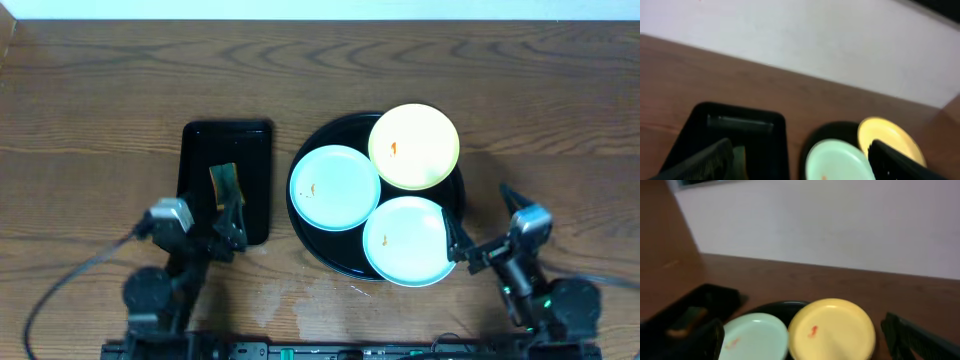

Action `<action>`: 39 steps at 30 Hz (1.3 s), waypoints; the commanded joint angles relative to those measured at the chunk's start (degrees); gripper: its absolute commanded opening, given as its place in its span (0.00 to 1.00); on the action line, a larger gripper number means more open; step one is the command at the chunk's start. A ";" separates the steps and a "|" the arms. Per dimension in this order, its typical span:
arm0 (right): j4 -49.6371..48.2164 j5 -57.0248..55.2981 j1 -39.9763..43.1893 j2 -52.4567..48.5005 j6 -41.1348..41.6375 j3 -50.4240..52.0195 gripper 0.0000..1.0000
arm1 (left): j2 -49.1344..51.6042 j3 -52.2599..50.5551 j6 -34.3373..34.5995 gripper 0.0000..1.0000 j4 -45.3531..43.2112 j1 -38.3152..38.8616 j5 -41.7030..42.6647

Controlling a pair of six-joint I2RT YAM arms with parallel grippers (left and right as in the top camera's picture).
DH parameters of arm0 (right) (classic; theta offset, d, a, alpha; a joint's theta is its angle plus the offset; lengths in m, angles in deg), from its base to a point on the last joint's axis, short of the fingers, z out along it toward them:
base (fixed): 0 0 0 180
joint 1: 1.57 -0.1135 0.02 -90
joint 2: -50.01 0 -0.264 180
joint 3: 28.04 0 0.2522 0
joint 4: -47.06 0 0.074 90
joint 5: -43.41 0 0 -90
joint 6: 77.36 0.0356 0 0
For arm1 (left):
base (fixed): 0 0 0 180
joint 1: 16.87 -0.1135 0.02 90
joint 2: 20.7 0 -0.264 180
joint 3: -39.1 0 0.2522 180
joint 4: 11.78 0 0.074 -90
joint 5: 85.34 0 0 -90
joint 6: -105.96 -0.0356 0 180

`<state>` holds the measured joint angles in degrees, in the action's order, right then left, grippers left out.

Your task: Clean dirty plates on tray and stack at the side

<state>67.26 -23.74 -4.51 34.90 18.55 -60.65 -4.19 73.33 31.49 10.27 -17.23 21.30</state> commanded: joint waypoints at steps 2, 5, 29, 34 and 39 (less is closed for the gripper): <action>9.92 7.34 0.48 -18.16 1.40 -18.14 0.99 | 16.70 16.68 1.07 0.87 8.83 -0.15 9.20; 19.78 7.98 -0.15 -30.01 3.50 -29.59 0.99 | 27.36 26.51 1.07 0.87 18.43 -0.15 14.08; 30.88 -15.56 -24.00 -78.99 18.47 -45.22 0.47 | 47.45 37.57 0.02 0.95 33.59 13.07 4.74; 27.61 -15.52 -24.09 -86.14 24.00 -45.22 0.38 | 47.58 37.57 0.00 0.81 32.61 13.33 4.70; 24.17 -15.47 -24.11 -89.64 27.26 -45.22 0.28 | 48.33 37.55 -0.02 0.68 33.00 13.35 4.70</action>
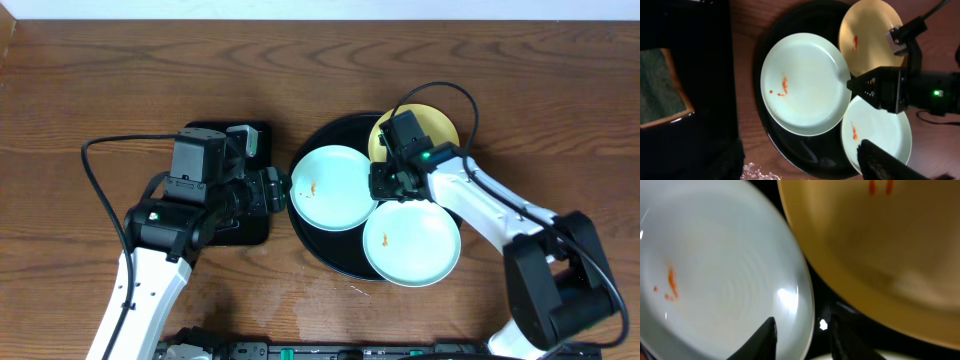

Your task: Clean dirty plates on tray and stack at the side

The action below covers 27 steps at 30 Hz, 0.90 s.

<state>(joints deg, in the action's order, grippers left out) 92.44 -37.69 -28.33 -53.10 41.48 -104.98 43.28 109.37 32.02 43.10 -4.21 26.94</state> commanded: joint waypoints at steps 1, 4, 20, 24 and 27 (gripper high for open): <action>-1.42 -2.29 -0.26 -2.40 5.97 -0.90 0.27 | 1.14 1.49 -0.55 0.66 0.17 0.33 -0.96; -3.28 -2.73 -0.35 -4.55 8.96 -0.90 0.27 | 2.38 1.46 -0.55 0.60 0.20 0.33 -0.96; -6.29 -2.64 -0.87 -6.08 5.73 -0.90 0.01 | 13.46 1.46 10.51 0.25 3.50 0.85 -25.97; -6.56 -2.43 -0.87 -6.08 5.70 -0.90 0.01 | 14.62 1.46 12.20 0.57 1.68 -6.86 -31.74; -6.60 -2.43 -1.09 -6.08 5.35 -0.90 0.01 | 17.49 1.46 7.56 0.57 -0.13 -10.08 -30.75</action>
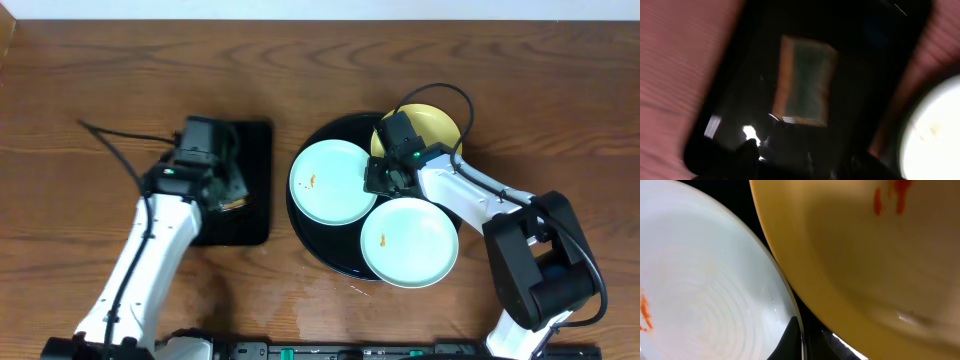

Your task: Clean dirty plates on tray and stack at the side

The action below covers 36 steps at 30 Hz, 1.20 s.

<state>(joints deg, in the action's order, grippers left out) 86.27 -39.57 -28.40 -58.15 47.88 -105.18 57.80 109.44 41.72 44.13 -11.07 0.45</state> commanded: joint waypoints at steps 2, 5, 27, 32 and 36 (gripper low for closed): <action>-0.46 -0.55 -1.03 -1.03 -1.03 -0.70 0.01 | 5.77 1.40 -6.49 0.57 -3.21 -3.82 0.07; -0.44 -0.55 -1.03 -1.03 -1.01 -0.70 0.01 | 10.73 1.40 -11.58 0.57 -6.91 -3.69 3.39; -0.35 -0.55 -1.03 -1.03 -1.01 -0.70 0.01 | 18.03 1.64 -13.53 0.44 -10.45 -3.87 3.61; -0.35 -0.55 -1.03 -1.03 -1.01 -0.70 0.01 | 15.58 1.62 -13.51 0.54 -9.84 -3.85 3.65; -0.35 -0.55 -1.03 -1.03 -1.03 -0.70 0.01 | 16.81 -0.17 -13.46 0.54 -10.01 -3.58 3.63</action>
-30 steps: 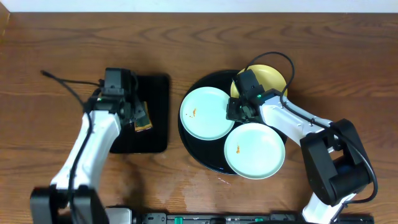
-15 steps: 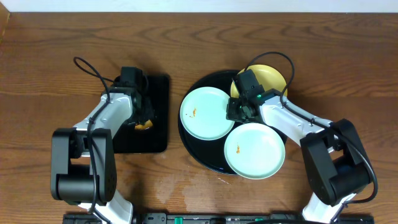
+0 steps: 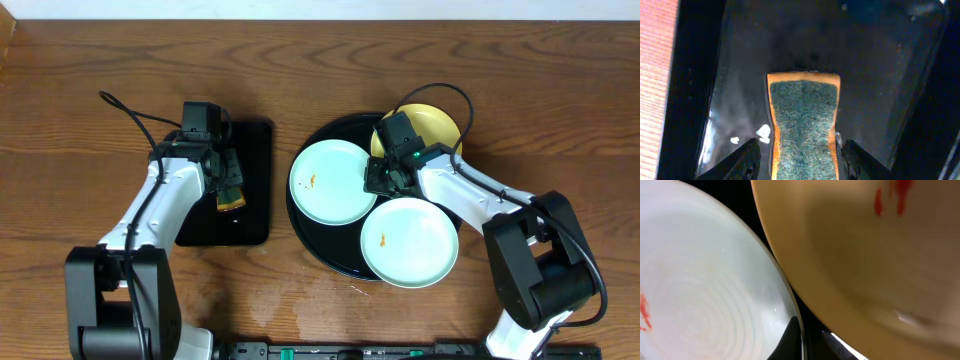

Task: Clean dirty plates on tray and stack at the side
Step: 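Grasp the green-yellow sponge with the left gripper and lift, then scrub the left pale blue plate with the held sponge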

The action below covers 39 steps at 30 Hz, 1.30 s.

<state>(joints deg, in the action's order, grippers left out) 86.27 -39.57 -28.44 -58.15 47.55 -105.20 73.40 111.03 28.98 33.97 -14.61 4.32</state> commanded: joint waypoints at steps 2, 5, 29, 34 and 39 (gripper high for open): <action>-0.35 -0.55 -0.96 -1.03 -0.68 -0.68 0.01 | 2.21 -3.13 -0.46 0.53 -1.03 0.13 -0.07; -0.37 -0.55 -0.98 -1.03 -0.68 -0.68 0.01 | 4.90 -4.76 -0.33 0.47 -3.74 0.33 -0.04; 0.74 -0.37 -0.92 -1.03 4.63 -0.68 0.01 | -6.67 2.82 6.03 0.07 -1.07 18.62 13.66; 1.77 -1.27 -0.92 -1.03 5.84 -0.68 0.01 | -2.58 2.82 10.40 0.07 -6.67 24.04 13.64; 2.34 -1.25 -0.92 -1.03 6.95 -0.68 0.01 | 3.87 2.82 13.92 0.07 -12.72 27.17 15.43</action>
<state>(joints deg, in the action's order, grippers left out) 87.58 -39.59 -28.44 -58.21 51.69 -105.57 73.25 113.06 38.84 23.78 10.98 18.00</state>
